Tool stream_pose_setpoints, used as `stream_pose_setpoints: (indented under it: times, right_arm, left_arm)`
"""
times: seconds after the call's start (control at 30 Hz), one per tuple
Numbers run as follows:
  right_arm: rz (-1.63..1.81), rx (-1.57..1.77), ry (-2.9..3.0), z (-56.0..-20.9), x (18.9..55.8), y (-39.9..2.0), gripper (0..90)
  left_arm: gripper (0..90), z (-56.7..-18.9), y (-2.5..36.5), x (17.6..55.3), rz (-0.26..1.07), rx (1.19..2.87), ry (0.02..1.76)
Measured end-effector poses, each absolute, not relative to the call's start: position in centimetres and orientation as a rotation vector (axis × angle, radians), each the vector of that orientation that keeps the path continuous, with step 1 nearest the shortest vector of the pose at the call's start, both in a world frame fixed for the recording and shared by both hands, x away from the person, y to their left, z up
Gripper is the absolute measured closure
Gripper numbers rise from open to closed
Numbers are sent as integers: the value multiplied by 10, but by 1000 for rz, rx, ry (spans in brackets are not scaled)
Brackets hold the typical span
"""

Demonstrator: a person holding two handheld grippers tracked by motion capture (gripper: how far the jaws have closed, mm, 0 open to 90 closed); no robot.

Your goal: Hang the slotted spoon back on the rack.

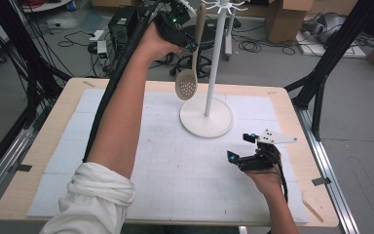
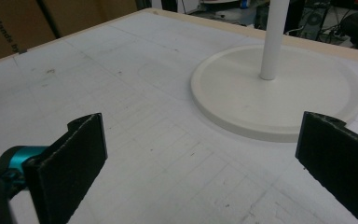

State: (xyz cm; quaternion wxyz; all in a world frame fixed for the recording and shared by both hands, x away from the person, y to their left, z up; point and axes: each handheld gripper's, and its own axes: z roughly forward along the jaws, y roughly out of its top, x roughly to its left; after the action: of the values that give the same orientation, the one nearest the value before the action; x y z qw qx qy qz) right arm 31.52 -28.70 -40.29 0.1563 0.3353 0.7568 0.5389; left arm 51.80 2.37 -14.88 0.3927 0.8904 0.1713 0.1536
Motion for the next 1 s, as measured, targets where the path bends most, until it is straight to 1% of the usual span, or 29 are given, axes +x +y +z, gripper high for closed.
stream_pose_setpoints:
  times: [0.47,0.6,0.67,0.7,0.77,0.9,1.0]
  right_arm:
    - [1552,963,2168,-403,315,-288,7]
    - [1550,959,2167,-403,315,-288,7]
    - [1549,959,2167,-403,315,-288,7]
    - [1550,960,2171,-403,314,-288,7]
    - [1548,964,2172,-403,314,-288,7]
    - [1543,957,2176,-403,314,-287,7]
    - [1538,954,2184,-403,314,-286,7]
  left_arm:
    - [742,-149,8,521,388,2285,416]
    - [738,-152,10,522,359,2285,429]
    - [707,-151,12,520,389,2264,428]
    - [670,-151,12,520,389,2264,428]
    - [635,-150,16,519,383,2243,435]
    - [621,-151,25,514,391,2246,440]
    - [604,-154,35,509,371,2259,457]
